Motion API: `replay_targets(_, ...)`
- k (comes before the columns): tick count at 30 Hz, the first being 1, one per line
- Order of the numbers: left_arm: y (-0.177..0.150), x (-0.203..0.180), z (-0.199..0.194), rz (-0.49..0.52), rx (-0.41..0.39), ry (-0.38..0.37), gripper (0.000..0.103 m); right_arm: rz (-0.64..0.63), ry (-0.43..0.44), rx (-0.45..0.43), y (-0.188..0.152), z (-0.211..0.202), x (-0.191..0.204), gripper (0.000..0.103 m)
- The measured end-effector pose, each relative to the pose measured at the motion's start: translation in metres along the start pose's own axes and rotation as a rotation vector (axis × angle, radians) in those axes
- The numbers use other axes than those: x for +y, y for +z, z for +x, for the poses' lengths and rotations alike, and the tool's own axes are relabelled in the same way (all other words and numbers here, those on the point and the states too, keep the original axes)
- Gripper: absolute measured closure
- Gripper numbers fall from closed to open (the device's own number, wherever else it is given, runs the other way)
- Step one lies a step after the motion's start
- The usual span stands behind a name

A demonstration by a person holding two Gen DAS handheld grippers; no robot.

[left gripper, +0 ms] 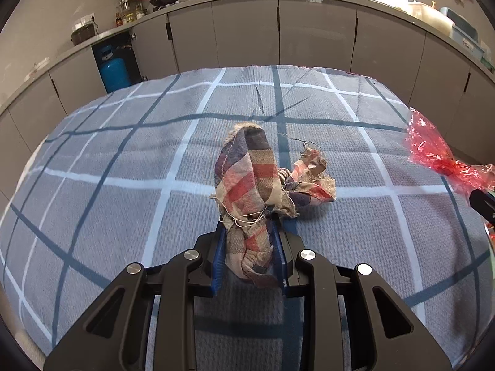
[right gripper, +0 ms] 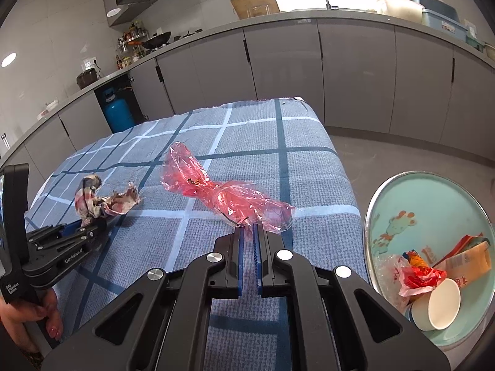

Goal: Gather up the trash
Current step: 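Lift and carry the wrapper and rag with both tools over the basin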

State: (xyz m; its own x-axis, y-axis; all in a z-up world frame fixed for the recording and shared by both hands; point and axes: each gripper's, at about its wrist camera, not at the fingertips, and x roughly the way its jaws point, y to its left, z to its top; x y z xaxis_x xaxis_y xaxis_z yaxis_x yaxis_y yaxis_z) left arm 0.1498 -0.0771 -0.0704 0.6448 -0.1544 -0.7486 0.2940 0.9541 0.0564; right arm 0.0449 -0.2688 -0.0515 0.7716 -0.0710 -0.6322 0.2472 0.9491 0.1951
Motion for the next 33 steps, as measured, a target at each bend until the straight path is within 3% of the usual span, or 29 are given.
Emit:
replay_targets(9,-0.017,-0.01,-0.018,-0.025,0.005,-0.027,0.076,0.011,-0.002,-0.034,-0.002,-0.018,-0.004,0.096)
replay_targets(22,-0.021,-0.026,-0.05,-0.008,-0.057,-0.039,0.076,0.044,0.001,-0.069,-0.008,-0.043,-0.015,0.096)
replay_targets(33,-0.021,-0.062,-0.074,0.029,-0.104,-0.119,0.076,0.118,-0.061,-0.114,-0.016,-0.076,-0.055,0.096)
